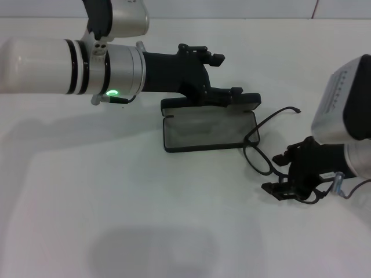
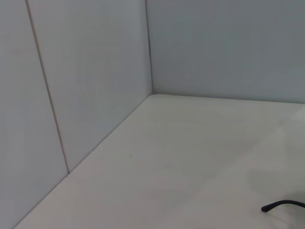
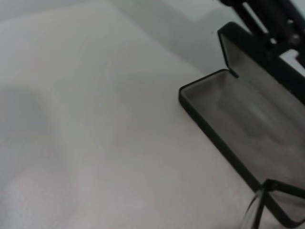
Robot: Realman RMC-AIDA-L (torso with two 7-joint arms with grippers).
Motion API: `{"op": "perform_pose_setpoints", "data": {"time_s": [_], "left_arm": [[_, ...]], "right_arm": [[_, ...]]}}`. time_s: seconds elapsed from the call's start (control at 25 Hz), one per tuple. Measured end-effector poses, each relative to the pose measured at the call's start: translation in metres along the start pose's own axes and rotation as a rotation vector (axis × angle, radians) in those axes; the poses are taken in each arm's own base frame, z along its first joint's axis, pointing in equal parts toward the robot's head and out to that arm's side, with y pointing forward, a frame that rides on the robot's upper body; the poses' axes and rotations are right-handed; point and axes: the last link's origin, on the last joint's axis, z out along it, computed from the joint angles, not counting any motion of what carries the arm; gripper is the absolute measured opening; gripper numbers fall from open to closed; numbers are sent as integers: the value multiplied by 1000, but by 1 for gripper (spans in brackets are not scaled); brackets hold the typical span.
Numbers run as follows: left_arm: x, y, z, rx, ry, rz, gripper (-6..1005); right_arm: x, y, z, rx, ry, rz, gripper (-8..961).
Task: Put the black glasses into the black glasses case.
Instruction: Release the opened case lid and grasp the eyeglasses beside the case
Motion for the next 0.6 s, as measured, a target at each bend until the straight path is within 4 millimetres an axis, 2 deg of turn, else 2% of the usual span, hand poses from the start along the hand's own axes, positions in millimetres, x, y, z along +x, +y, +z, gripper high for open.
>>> {"op": "perform_pose_setpoints", "data": {"time_s": [0.24,0.44,0.6], "left_arm": [[0,1,1,-3,-1,7,782],[-1,2,1,-5,-1,9,781],[-1,2,1,-5,-1,9,782]], "right_arm": [[-2,1,8,-1,10,-16,657],[-1,-2,14,-3,27,-9,439],[-1,-3,16,-7,34,-7,356]]}}
